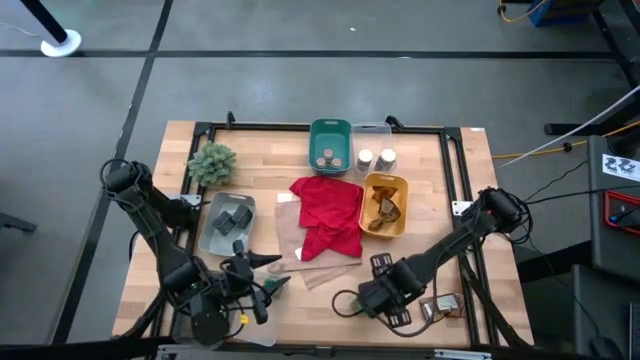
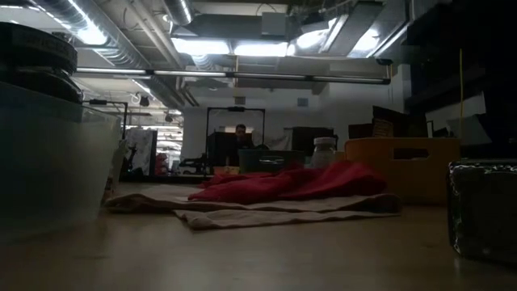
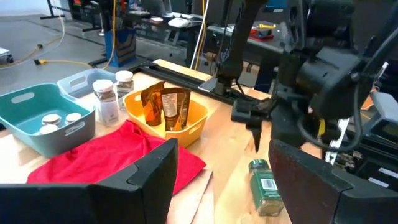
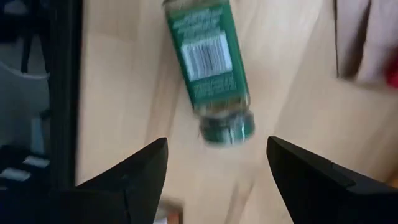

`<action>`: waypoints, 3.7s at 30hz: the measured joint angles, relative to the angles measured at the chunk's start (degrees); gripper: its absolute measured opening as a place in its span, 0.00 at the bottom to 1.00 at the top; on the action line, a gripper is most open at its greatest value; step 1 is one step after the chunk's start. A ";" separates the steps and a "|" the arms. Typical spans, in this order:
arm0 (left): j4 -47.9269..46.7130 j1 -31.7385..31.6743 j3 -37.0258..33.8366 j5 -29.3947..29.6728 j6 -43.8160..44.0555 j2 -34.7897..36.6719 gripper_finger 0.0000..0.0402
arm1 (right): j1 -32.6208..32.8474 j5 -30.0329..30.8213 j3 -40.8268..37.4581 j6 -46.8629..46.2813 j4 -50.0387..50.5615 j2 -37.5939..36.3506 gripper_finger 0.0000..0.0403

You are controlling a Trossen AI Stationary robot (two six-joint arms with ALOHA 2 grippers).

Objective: Sort spices by type
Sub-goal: Put the green seasoning into the bottom left transparent bin

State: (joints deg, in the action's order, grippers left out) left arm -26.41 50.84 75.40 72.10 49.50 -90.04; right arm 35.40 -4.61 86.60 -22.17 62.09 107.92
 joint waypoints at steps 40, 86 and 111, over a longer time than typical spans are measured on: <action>0.63 -5.42 0.00 -5.70 0.24 -1.46 0.59 | -0.77 -5.39 -12.83 0.02 -14.95 -0.04 0.51; 15.31 -11.51 0.00 -18.17 -6.07 -12.96 0.59 | -6.79 -6.57 -7.75 8.77 -10.76 0.00 0.72; 15.34 -11.51 0.00 -18.17 -4.74 -12.92 0.59 | -4.98 -0.97 -17.90 9.89 -25.64 0.00 0.74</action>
State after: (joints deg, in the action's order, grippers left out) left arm -11.07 39.33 75.40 53.93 44.75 -102.96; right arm 30.41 -5.58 68.71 -12.28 36.45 107.92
